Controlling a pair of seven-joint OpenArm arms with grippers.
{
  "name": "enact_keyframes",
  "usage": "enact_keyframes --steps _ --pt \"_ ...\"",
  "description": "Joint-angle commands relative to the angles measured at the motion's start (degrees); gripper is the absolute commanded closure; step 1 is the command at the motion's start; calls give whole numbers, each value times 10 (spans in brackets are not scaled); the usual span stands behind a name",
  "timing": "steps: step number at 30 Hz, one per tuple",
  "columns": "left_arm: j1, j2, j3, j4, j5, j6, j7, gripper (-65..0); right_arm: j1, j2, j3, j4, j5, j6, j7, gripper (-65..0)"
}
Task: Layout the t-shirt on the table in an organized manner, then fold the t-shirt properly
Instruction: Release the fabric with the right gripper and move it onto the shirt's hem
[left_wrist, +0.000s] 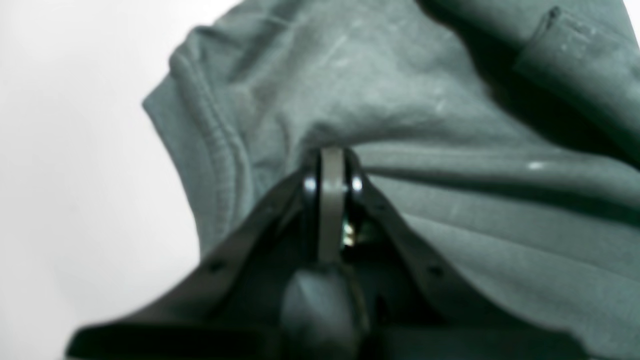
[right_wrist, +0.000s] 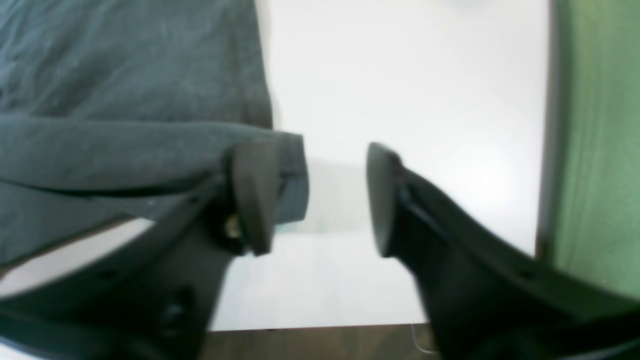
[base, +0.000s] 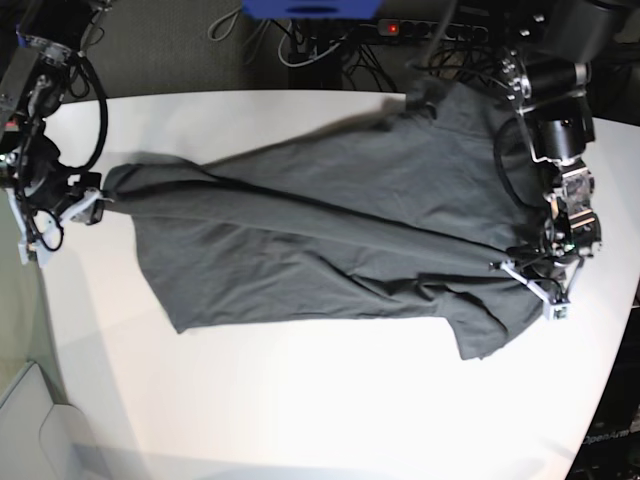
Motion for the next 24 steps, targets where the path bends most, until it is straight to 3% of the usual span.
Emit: enact_keyframes --steps 1,5,8,11,15,17,24 --pt "-12 -8 -2 8 2 3 -3 -5 4 3 11 10 0 4 20 -356" --pt "-12 -8 0 8 2 3 -3 -5 22 -13 4 12 4 10 60 -407" --pt "-12 -8 0 8 2 3 -3 -5 62 -30 -53 11 3 56 72 -447" --pt "-12 -8 1 8 5 3 -2 -5 122 -35 -151 -1 0 95 73 -460" --pt "-12 -8 1 8 5 3 -2 -5 220 -46 -293 -72 0 95 74 -460" --pt "-12 -8 1 8 5 3 -2 -5 257 -60 -330 -130 0 95 88 -460" --pt "-15 -4 1 8 3 3 -2 -5 337 -79 -451 -360 0 95 241 -461"
